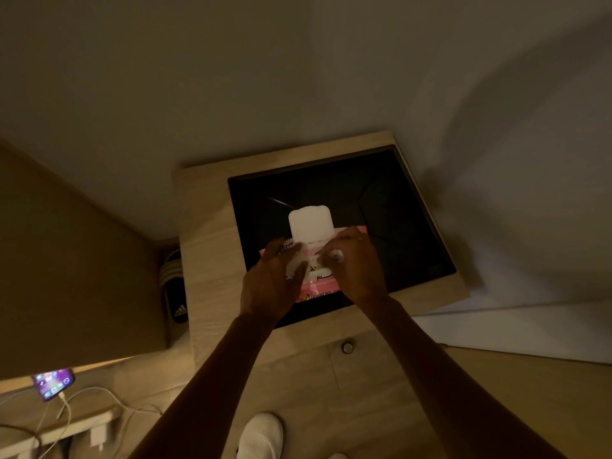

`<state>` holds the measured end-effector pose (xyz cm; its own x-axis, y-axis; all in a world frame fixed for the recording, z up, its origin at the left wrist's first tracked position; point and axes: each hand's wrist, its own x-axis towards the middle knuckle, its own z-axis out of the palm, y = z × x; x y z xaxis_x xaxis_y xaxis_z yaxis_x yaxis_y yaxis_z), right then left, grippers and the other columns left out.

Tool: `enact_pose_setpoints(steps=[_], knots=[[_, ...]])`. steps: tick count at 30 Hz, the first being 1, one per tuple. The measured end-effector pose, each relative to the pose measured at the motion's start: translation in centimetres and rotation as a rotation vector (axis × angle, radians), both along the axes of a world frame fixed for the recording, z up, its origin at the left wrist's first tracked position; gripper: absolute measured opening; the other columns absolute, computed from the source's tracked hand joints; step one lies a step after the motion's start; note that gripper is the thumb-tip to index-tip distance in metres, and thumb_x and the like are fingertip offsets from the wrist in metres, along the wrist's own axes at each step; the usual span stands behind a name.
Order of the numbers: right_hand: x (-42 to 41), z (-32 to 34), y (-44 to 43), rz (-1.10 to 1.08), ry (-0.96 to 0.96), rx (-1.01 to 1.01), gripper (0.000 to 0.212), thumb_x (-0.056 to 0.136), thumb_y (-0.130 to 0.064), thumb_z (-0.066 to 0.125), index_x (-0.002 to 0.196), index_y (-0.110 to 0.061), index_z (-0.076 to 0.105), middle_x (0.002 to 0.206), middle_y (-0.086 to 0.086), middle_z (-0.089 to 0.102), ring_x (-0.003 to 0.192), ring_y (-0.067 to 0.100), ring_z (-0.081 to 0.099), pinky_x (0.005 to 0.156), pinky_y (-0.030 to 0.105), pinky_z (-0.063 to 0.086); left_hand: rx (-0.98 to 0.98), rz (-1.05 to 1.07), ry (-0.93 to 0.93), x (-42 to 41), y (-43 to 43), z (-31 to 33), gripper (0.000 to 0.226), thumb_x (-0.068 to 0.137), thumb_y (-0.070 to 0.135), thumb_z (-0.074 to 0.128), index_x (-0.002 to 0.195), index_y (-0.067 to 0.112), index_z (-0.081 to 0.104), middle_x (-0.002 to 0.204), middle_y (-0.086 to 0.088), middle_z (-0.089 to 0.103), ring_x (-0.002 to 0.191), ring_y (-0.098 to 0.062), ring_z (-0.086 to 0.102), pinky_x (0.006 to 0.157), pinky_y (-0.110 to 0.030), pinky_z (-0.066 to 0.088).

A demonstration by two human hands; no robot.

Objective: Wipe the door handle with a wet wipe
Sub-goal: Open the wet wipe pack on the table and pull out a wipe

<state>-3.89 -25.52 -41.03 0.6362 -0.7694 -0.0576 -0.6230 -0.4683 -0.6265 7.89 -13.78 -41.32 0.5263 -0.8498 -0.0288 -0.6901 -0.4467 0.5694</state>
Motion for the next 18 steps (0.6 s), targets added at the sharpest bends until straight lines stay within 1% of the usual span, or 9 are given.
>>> enact_pose_setpoints(steps=[2,4,5,7,9,10,13,15,18], knots=[[-0.1,0.1,-0.1,0.038,0.015,0.018,0.006,0.084,-0.012,0.069,0.088,-0.008,0.072,0.102,0.010,0.065,0.096,0.021,0.057,0.091,0.037,0.048,0.016,-0.011,-0.003,0.1,-0.1,0.1,0.046,0.090,0.042,0.054,0.132,0.024,0.051,0.141,-0.004,0.047,0.112,-0.019,0.058,0.082,-0.030,0.055],[-0.2,0.3,-0.2,0.056,-0.035,0.033,0.008,0.088,-0.007,0.064,0.087,-0.008,0.071,0.093,0.008,0.068,0.087,0.017,0.061,0.084,0.034,0.052,0.030,-0.017,0.000,0.1,-0.2,0.3,0.047,0.090,0.042,0.054,0.133,0.024,0.050,0.141,-0.004,0.046,0.114,-0.019,0.057,0.084,-0.031,0.055],[-0.2,0.5,-0.2,0.027,-0.068,0.055,0.009,0.089,-0.008,0.062,0.085,-0.009,0.071,0.090,0.006,0.069,0.083,0.012,0.061,0.079,0.028,0.052,0.041,-0.014,0.008,0.1,-0.2,0.3,0.047,0.091,0.042,0.054,0.134,0.024,0.049,0.142,-0.004,0.045,0.115,-0.019,0.057,0.086,-0.031,0.055],[-0.3,1.2,-0.1,-0.066,-0.116,0.109,0.010,0.091,-0.012,0.061,0.086,-0.011,0.070,0.087,0.001,0.069,0.076,0.002,0.058,0.071,0.009,0.045,0.064,-0.004,0.026,0.0,-0.2,0.5,0.047,0.091,0.040,0.054,0.135,0.024,0.048,0.144,-0.003,0.043,0.118,-0.019,0.055,0.089,-0.031,0.053],[-0.5,2.2,-0.2,-0.142,-0.168,0.145,0.009,0.091,-0.013,0.062,0.088,-0.010,0.069,0.083,-0.003,0.065,0.074,-0.004,0.056,0.067,0.002,0.042,0.083,-0.005,0.044,0.0,-0.1,0.6,0.048,0.092,0.039,0.054,0.137,0.025,0.046,0.146,-0.003,0.040,0.121,-0.019,0.053,0.090,-0.031,0.051],[-0.6,2.9,-0.3,-0.162,-0.190,0.159,0.009,0.091,-0.015,0.062,0.088,-0.010,0.069,0.082,-0.005,0.064,0.074,-0.004,0.056,0.066,0.002,0.043,0.092,-0.011,0.055,0.0,-0.1,0.7,0.048,0.092,0.039,0.053,0.137,0.025,0.045,0.147,-0.003,0.039,0.121,-0.019,0.052,0.091,-0.031,0.051],[-1.3,4.8,-0.4,-0.202,-0.225,0.194,0.013,0.092,-0.022,0.060,0.089,-0.012,0.067,0.083,-0.008,0.064,0.076,-0.002,0.060,0.064,0.011,0.049,0.142,-0.034,0.093,0.2,-0.2,1.3,0.051,0.091,0.039,0.055,0.138,0.025,0.043,0.147,-0.004,0.038,0.124,-0.021,0.049,0.095,-0.033,0.049],[-1.9,6.4,-0.2,-0.238,-0.257,0.216,0.010,0.092,-0.020,0.059,0.092,-0.013,0.067,0.085,-0.008,0.064,0.077,-0.001,0.061,0.062,0.011,0.050,0.197,-0.042,0.130,0.2,-0.4,2.3,0.055,0.090,0.039,0.057,0.140,0.025,0.039,0.148,-0.006,0.036,0.127,-0.023,0.047,0.099,-0.038,0.047],[-2.7,9.7,0.2,-0.281,-0.295,0.227,0.011,0.093,-0.019,0.057,0.097,-0.011,0.064,0.087,-0.004,0.063,0.079,0.002,0.060,0.064,0.014,0.050,0.313,-0.101,0.106,0.5,-0.9,4.7,0.062,0.090,0.038,0.057,0.144,0.025,0.032,0.153,-0.008,0.028,0.136,-0.026,0.037,0.109,-0.041,0.038]])
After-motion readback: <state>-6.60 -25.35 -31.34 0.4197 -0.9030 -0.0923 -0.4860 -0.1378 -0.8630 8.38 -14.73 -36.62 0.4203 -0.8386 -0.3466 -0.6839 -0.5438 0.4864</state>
